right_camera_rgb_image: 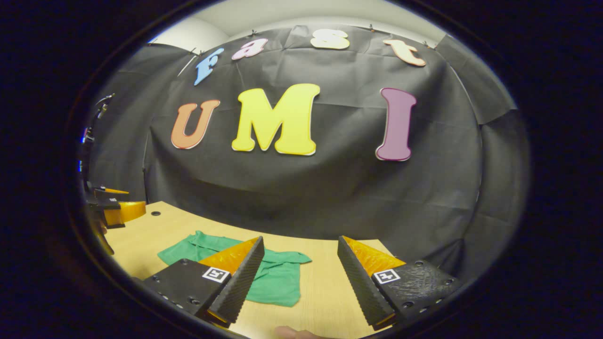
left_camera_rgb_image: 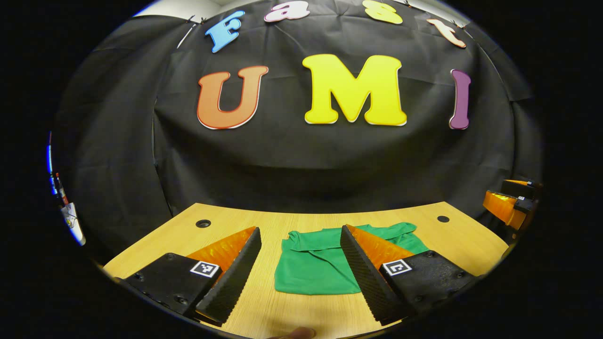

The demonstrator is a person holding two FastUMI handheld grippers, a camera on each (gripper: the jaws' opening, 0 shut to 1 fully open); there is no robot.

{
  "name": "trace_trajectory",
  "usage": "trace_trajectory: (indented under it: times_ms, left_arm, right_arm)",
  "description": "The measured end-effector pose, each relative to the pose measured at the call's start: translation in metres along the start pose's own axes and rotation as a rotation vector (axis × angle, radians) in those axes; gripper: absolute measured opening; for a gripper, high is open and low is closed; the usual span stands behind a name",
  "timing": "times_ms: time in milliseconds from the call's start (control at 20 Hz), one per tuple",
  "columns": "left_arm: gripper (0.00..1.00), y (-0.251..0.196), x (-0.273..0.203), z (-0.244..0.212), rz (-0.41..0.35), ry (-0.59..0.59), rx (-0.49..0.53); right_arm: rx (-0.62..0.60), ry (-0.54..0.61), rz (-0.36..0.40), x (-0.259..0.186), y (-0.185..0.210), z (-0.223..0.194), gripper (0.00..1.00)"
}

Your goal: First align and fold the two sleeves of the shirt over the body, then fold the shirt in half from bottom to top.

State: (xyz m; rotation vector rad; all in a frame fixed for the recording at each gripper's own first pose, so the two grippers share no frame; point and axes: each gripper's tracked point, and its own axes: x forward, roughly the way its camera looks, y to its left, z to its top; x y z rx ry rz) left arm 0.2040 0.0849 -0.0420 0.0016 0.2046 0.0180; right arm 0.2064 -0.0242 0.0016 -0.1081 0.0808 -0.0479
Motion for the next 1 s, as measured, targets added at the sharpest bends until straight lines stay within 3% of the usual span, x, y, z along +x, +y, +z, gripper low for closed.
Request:
trace_trajectory:
  times_ms: [200, 400, 650, 850, 1000]
  left_arm:
    - [1.0, -0.017, -0.07, 0.009, 0.019, -0.06, 0.023]
    - [1.0, -0.046, -0.134, -0.005, 0.012, -0.083, 0.054]
    - [1.0, -0.084, -0.214, -0.042, -0.067, -0.016, 0.01]
    - [1.0, -0.086, -0.254, -0.043, -0.066, -0.052, 0.045]
    - [1.0, -0.09, -0.272, -0.047, -0.076, -0.077, 0.05]
  right_arm:
    - [0.065, -0.003, 0.024, -0.063, -0.009, 0.004, 0.96]
    - [0.055, -0.028, 0.052, -0.132, -0.017, -0.003, 0.95]
    - [0.036, -0.05, 0.045, -0.225, -0.035, -0.027, 0.95]
    - [0.002, -0.048, -0.005, -0.276, -0.052, -0.052, 0.95]
    - [-0.072, -0.024, 0.008, -0.3, -0.048, -0.061, 0.96]
